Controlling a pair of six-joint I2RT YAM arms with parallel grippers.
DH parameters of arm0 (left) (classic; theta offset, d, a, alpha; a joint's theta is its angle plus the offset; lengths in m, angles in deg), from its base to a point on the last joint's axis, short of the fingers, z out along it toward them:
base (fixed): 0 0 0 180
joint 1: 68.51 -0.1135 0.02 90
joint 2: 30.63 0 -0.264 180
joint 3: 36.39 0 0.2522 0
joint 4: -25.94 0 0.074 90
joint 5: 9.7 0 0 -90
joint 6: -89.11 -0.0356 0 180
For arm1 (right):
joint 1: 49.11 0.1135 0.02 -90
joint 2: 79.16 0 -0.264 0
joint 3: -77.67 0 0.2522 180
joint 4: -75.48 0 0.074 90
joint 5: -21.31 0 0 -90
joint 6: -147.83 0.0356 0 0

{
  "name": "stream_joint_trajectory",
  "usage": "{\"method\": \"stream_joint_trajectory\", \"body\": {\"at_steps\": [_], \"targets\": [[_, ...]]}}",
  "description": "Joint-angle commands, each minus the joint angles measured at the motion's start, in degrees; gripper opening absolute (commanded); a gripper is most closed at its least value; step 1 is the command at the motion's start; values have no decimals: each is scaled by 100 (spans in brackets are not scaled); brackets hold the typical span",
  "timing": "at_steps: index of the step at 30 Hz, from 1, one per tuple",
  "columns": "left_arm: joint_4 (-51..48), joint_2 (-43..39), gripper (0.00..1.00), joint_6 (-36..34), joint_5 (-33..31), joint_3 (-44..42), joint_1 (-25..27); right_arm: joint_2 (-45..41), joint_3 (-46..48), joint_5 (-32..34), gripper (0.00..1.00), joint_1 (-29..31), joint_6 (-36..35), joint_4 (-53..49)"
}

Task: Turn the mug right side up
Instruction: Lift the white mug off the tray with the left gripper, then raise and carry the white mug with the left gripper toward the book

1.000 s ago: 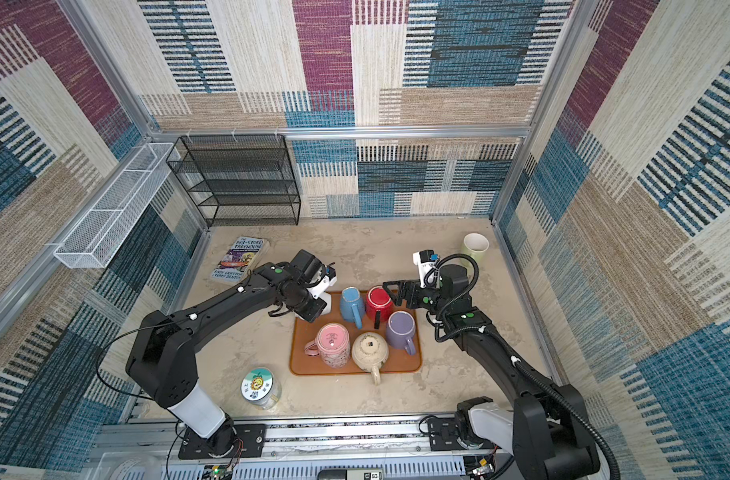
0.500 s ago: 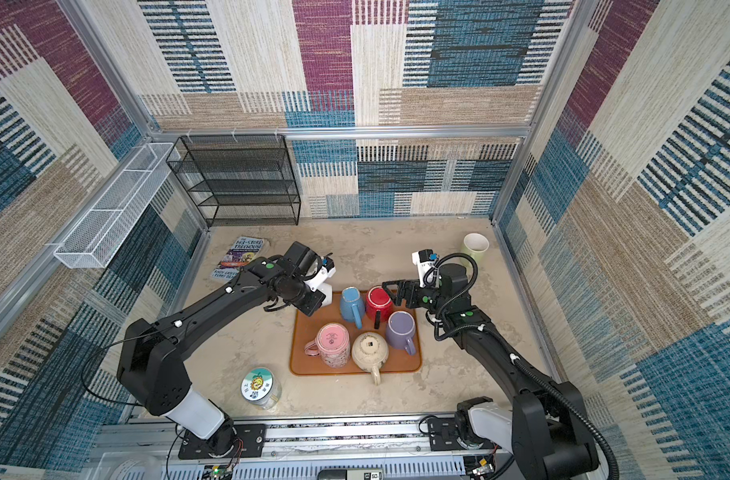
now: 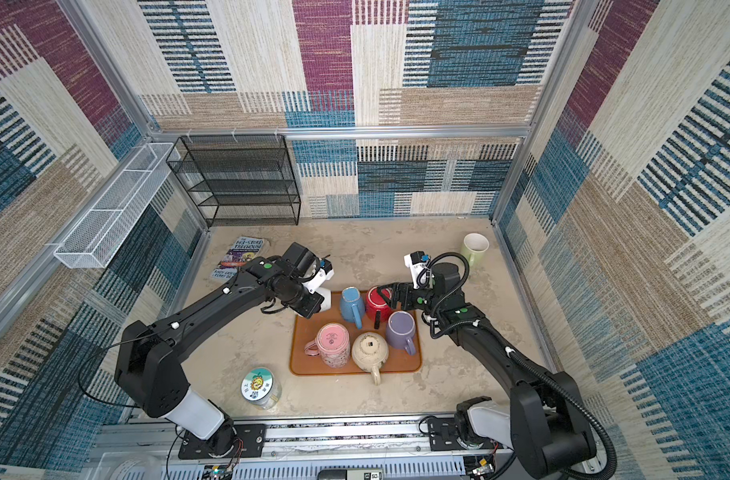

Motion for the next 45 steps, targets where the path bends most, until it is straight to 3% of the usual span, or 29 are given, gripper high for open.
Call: {"method": "stream_joint_trajectory", "body": {"at_steps": [1,7,19,24,29,37,45], "targets": [[107,32,0,357,262,22,-154,102,-102,-79,91,96,-84,-33],[422,49,0,802,813,76,-605,262,-225,-41,91,276,-181,-199],[-134,480,0,716,983,421,-650,288,-314,30,91,317,-260,-324],[-830,526,0,395,413,767,-598,227,-306,66,91,324,-276,-343],[-1039,337,0,398,281,731,-562,122,-256,99,91,321,-286,-343],[-1957,685,0,86,-913,1185,-60,-119,-222,139,91,323,-275,-405],[-2061,808,0,143,-840,1571,-27,-217,-138,147,91,319,-273,-433]]}}
